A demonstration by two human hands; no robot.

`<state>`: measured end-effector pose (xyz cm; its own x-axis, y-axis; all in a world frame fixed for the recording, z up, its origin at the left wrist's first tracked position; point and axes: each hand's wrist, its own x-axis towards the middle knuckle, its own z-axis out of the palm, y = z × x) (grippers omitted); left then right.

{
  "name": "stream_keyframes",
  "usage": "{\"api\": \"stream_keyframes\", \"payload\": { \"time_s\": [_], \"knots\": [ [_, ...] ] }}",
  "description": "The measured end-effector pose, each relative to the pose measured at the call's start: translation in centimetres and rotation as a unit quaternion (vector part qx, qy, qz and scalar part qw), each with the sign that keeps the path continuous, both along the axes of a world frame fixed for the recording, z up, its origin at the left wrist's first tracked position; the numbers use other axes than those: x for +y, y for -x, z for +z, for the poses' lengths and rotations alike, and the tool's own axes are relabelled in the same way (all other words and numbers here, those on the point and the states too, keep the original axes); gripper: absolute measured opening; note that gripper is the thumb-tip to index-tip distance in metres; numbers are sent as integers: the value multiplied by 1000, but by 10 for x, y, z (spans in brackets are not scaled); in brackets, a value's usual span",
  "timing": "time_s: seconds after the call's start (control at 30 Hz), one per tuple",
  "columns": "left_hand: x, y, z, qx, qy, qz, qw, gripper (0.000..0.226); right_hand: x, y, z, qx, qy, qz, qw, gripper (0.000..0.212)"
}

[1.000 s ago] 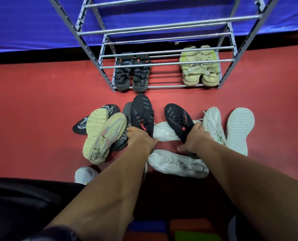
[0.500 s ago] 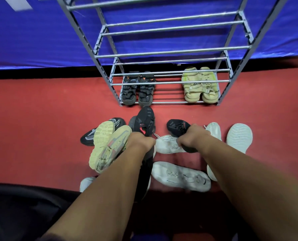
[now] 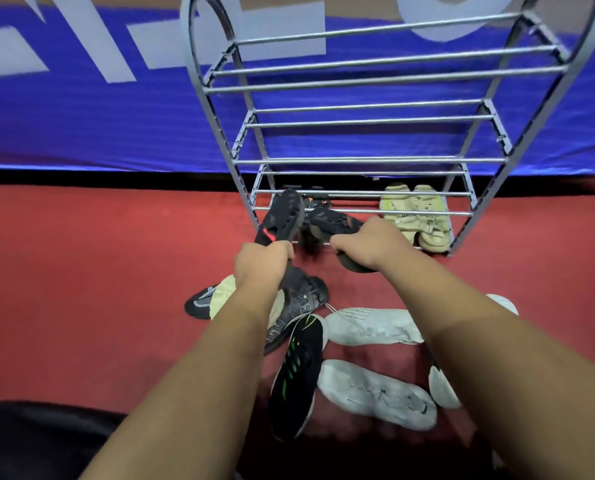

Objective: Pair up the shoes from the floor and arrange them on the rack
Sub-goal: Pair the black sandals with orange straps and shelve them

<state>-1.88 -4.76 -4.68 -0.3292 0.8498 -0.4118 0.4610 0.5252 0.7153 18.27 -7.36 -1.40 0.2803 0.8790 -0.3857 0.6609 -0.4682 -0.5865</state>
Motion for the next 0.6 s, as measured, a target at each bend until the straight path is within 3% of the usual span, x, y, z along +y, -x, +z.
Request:
{"api": "stream_keyframes", "payload": {
  "time_s": [0.13,0.43,0.6],
  "knots": [
    [17,3,1,31,-41,-20,998,67,12,11,0,29,-52,-18,998,40],
    [68,1,-15,64,-79,-16,995,72,52,19,-40,64,-118,-81,988,65],
    [104,1,-44,74,-101,-8,992,80,92,19,-62,64,-134,-84,985,62]
  ]
}}
